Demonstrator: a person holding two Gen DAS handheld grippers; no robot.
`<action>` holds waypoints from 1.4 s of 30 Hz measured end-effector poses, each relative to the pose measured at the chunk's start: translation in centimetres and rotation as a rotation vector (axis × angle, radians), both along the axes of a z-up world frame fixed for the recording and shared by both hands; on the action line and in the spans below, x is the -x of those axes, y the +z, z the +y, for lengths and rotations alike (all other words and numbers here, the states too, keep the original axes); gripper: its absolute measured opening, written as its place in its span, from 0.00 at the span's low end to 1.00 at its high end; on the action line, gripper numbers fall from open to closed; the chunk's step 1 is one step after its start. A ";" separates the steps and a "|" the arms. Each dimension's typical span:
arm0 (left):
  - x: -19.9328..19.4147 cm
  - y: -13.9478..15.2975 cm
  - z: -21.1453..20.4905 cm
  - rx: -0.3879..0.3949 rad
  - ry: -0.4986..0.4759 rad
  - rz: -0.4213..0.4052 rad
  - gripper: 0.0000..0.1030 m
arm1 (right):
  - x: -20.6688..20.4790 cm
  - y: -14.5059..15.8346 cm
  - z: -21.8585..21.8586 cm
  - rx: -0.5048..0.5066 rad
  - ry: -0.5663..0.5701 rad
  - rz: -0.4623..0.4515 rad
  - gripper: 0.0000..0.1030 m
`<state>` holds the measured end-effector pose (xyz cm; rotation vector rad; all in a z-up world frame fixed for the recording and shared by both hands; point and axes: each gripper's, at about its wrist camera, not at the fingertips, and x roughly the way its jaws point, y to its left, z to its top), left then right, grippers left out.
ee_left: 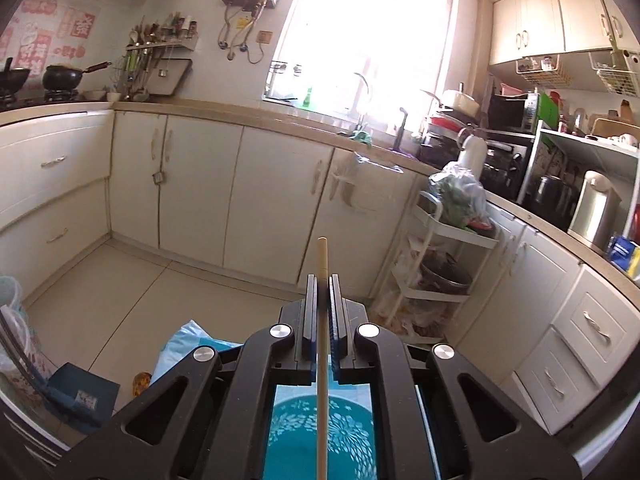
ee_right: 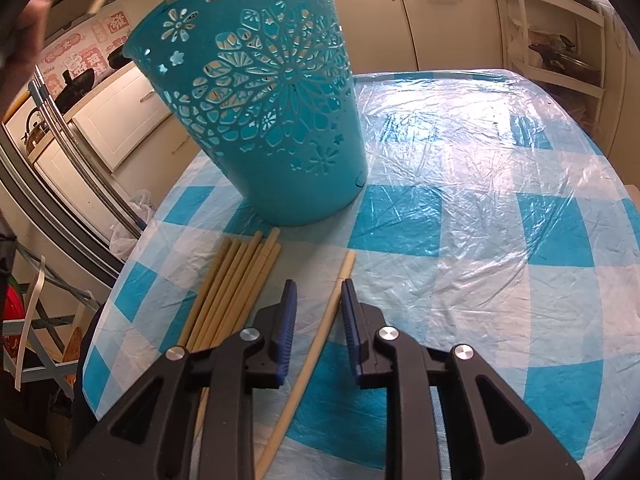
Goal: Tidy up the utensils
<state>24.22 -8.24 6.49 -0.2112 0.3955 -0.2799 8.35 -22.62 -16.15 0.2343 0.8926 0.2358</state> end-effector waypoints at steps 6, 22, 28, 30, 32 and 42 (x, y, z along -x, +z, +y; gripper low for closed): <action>-1.6 -3.0 -0.5 -0.026 0.035 0.025 0.05 | 0.0 0.0 0.0 -0.003 0.003 0.000 0.25; -0.2 -8.5 0.5 -0.144 0.041 0.176 0.24 | -0.1 0.0 0.1 0.002 0.006 -0.001 0.26; 2.8 -8.3 4.2 -0.128 0.100 0.173 0.55 | 0.2 0.0 -0.3 -0.005 -0.008 0.006 0.26; 4.2 -8.2 5.9 -0.118 0.118 0.172 0.60 | 0.2 0.0 -0.2 0.004 -0.018 0.010 0.26; 5.5 -8.5 7.6 -0.106 0.134 0.181 0.64 | 0.3 0.1 0.2 0.045 -0.030 0.015 0.21; 8.8 -12.9 11.5 -0.089 0.131 0.308 0.67 | 0.1 1.0 2.1 0.309 0.147 0.087 0.09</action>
